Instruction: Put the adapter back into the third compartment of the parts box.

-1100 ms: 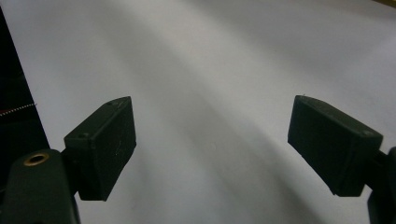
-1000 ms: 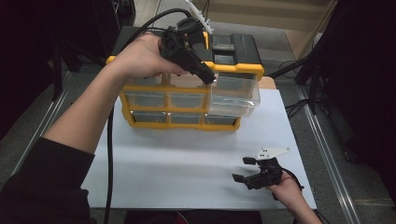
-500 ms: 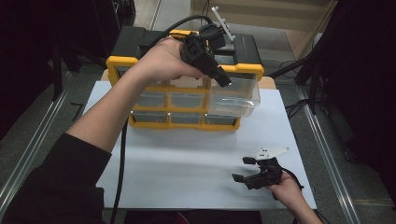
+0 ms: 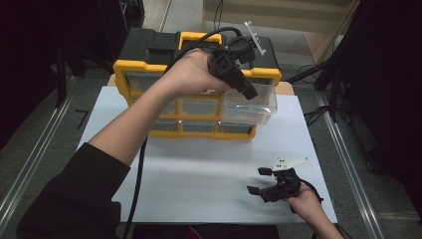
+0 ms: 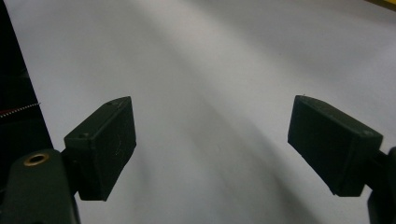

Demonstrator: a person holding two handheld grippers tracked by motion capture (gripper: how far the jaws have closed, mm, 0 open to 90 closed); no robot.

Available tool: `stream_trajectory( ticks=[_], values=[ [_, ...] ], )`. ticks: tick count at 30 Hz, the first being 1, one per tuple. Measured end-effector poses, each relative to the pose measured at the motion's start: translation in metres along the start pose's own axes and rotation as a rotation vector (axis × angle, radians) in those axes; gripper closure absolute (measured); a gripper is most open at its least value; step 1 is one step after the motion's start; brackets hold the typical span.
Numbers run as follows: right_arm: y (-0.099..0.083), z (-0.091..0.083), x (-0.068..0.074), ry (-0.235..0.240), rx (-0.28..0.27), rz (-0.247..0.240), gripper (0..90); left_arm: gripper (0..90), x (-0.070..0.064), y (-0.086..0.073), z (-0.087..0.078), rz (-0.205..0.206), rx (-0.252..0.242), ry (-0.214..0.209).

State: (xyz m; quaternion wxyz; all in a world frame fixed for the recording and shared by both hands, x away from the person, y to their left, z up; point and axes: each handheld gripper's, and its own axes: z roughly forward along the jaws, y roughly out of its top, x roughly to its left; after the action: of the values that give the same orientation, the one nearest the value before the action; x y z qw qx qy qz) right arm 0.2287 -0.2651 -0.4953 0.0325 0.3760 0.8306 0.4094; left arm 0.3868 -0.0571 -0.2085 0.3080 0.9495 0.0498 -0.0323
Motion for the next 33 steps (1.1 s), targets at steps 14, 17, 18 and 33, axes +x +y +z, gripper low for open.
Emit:
stream_trajectory(
  ticks=[14,17,18,33],
  values=[
    [-0.001,-0.002,0.001,-0.006,-0.003,0.000,13.5,41.1,0.001,-0.017,-0.022,-0.052,-0.053,0.042],
    [0.000,-0.002,0.000,-0.008,-0.001,-0.001,13.5,38.1,-0.001,-0.023,-0.033,-0.059,-0.068,0.043],
    [0.000,-0.002,0.001,-0.006,-0.003,0.004,13.5,37.6,-0.002,-0.026,-0.036,-0.060,-0.070,0.044],
    [0.000,-0.001,0.001,-0.006,-0.002,0.000,13.5,35.8,-0.009,-0.074,-0.067,-0.083,-0.127,0.070]
  ],
)
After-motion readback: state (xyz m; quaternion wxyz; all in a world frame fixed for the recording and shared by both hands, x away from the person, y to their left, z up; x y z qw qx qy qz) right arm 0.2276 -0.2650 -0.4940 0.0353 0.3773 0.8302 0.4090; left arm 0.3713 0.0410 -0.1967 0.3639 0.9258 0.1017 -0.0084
